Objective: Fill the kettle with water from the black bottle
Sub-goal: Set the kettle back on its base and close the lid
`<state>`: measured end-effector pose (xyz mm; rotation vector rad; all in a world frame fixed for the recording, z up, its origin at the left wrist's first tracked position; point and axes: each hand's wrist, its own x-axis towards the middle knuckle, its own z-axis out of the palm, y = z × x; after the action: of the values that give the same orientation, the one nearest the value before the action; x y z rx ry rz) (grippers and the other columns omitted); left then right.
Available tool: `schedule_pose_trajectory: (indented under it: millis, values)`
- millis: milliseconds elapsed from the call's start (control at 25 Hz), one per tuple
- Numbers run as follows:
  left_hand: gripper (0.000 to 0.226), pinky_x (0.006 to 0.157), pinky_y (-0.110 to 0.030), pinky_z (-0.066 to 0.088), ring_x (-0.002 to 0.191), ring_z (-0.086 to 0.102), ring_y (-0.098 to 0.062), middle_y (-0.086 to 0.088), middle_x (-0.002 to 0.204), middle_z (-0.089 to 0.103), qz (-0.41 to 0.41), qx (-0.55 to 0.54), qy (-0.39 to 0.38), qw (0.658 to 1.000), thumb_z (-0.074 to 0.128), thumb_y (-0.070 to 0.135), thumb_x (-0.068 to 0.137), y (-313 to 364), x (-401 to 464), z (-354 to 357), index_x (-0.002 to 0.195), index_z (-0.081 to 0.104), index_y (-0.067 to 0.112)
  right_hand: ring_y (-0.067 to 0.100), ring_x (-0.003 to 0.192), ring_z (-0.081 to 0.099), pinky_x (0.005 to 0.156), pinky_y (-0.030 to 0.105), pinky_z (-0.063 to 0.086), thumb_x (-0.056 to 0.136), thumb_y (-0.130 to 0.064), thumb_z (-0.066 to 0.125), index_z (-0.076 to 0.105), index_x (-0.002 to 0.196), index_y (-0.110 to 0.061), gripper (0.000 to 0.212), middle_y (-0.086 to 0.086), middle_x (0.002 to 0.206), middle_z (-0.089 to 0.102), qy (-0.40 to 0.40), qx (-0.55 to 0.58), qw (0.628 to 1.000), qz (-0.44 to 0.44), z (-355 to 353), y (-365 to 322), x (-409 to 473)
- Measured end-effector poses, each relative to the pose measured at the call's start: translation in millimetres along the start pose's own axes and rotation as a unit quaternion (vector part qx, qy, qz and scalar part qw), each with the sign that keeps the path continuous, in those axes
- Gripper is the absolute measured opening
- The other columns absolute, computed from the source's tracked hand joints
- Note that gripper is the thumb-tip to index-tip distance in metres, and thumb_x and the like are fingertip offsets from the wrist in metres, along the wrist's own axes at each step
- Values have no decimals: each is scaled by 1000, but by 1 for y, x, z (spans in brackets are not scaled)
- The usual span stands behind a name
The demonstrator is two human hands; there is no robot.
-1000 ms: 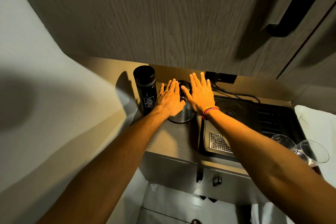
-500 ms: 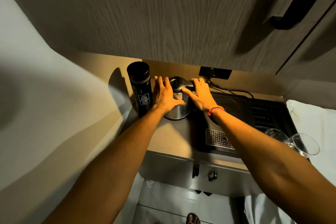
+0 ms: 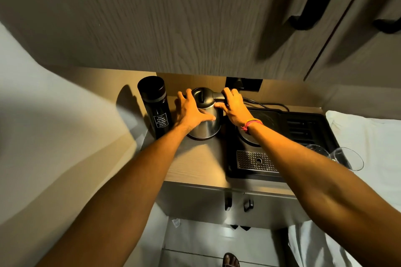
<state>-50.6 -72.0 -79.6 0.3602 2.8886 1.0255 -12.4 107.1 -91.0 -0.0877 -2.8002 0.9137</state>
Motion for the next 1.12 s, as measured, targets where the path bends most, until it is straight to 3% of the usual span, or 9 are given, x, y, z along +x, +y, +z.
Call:
schedule_pose_trajectory:
  millis: [120,320,440,680,800,960,1120]
  values:
    - [125,106,-49,43,137,35,-41,-24,154,23,25,-6,11,1000,97,44,52,29,1,-4,149,28,8,36,98,47,84,40,40,89,-44,53,47,119,-9,47,22,108,47,30,-7,1000,-4,-28,3,0]
    - [120,106,-44,43,128,43,-37,-21,145,30,78,-44,4,996,98,45,48,85,-3,9,141,34,3,33,121,46,107,44,38,90,-40,53,48,133,-10,53,20,128,51,53,-7,999,1,-82,37,-10]
    - [115,103,-43,45,121,47,-34,-18,135,36,109,-37,-2,993,96,53,48,108,-9,28,134,38,5,32,125,44,108,44,39,89,-40,55,48,133,-11,53,18,131,50,58,-4,998,28,-104,63,-21]
    - [116,102,-52,47,128,42,-38,-16,138,37,127,-3,-32,991,88,67,52,146,-19,70,138,36,7,32,104,56,81,29,44,89,-37,56,47,123,-15,42,16,121,46,79,31,994,70,-128,110,-50]
    - [118,99,-51,49,126,44,-36,-16,136,39,140,31,-21,989,84,73,53,157,-23,79,139,38,7,28,99,56,78,26,43,89,-38,56,47,121,-16,40,14,118,47,79,38,993,76,-138,122,-57]
    - [116,97,-47,50,122,45,-36,-16,134,41,160,63,-11,985,80,76,55,166,-27,86,138,40,5,18,89,53,68,12,38,88,-41,55,46,119,-21,37,11,116,46,67,40,995,67,-147,132,-65]
    - [115,97,-46,49,120,46,-36,-16,134,42,169,68,-5,983,79,77,55,164,-29,89,137,40,6,12,81,53,66,13,40,88,-42,54,46,115,-27,32,8,112,46,56,40,996,58,-152,132,-70]
